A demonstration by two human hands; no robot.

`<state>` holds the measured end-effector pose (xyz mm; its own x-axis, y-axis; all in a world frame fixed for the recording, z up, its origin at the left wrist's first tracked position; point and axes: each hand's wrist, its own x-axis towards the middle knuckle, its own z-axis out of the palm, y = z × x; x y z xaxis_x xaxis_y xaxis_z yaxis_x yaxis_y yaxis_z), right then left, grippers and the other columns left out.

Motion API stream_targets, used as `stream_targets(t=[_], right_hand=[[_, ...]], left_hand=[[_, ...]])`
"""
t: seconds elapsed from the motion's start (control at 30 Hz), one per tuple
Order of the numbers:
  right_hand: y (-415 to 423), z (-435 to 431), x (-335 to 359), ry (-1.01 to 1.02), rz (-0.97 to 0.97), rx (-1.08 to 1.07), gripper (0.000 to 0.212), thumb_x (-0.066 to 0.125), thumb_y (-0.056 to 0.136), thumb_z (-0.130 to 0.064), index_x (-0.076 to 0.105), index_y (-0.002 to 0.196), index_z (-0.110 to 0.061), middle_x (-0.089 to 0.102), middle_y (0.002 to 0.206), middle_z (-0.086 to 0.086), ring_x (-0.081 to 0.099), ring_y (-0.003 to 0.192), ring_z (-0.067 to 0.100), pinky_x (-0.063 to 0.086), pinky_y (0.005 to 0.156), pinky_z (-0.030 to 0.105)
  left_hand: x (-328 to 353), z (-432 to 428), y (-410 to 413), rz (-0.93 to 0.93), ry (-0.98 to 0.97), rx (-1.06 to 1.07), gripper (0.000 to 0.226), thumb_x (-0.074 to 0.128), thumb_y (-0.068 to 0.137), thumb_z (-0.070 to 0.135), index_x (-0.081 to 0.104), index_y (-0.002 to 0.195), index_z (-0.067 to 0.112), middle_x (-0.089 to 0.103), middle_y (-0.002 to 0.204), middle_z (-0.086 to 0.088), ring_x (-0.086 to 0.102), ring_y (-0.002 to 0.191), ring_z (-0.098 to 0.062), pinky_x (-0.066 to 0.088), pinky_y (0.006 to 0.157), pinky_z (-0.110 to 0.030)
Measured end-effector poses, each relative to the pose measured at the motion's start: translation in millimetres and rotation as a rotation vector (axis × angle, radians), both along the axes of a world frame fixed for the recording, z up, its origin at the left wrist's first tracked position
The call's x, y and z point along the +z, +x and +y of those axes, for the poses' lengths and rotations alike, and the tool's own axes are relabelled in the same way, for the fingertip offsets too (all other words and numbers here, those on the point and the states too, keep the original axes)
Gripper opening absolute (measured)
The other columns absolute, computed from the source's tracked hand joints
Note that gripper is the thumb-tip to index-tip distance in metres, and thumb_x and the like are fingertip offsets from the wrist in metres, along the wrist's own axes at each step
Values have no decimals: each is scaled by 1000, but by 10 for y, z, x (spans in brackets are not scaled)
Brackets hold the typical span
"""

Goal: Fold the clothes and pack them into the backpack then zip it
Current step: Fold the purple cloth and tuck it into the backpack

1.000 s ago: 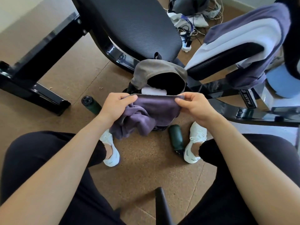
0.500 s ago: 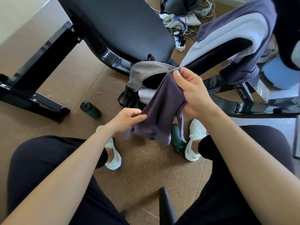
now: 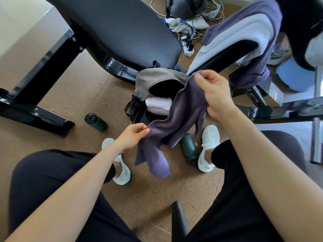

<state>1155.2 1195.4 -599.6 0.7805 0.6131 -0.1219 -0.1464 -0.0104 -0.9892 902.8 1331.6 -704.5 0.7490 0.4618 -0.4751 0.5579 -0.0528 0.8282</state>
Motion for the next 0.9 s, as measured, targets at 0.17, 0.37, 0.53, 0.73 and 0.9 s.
stream_targets(t=[0.17, 0.37, 0.53, 0.73, 0.9], right_hand=[[-210, -53, -170, -332, -285, 480, 36, 77, 88, -10, 66, 122, -11, 43, 49, -10, 35, 48, 6, 32, 51, 23], [-394, -52, -275, -522, -252, 981, 24, 75, 91, -16, 71, 115, -15, 45, 54, 0, 38, 50, 12, 31, 50, 19], [-357, -28, -310, -496, -187, 861, 15, 72, 94, -19, 68, 88, -6, 58, 65, -3, 52, 62, 7, 41, 60, 19], [-135, -47, -244, -235, 45, 424, 16, 65, 98, -17, 57, 90, -6, 49, 83, 12, 46, 69, 19, 40, 63, 29], [98, -56, -276, -173, 135, 78, 20, 66, 97, -19, 61, 78, -13, 59, 75, 10, 57, 72, 21, 49, 72, 37]], left_hand=[[283, -100, 179, -176, 35, -108, 21, 55, 105, 13, 66, 87, 14, 56, 66, 18, 46, 65, 2, 37, 64, -16], [440, -112, 247, -251, 50, -214, 16, 57, 104, 14, 72, 103, 9, 69, 80, 13, 60, 75, -1, 45, 73, -17], [405, -74, 219, -230, 11, -179, 13, 68, 97, 26, 71, 103, 15, 71, 87, 0, 62, 80, -7, 49, 74, -22], [264, 2, 116, 9, 108, -294, 21, 71, 95, 34, 74, 97, 14, 73, 88, -12, 62, 75, -14, 47, 74, -34], [141, 41, 21, 108, 108, -213, 22, 70, 95, 36, 75, 96, 14, 72, 92, -17, 66, 91, -40, 49, 79, -42]])
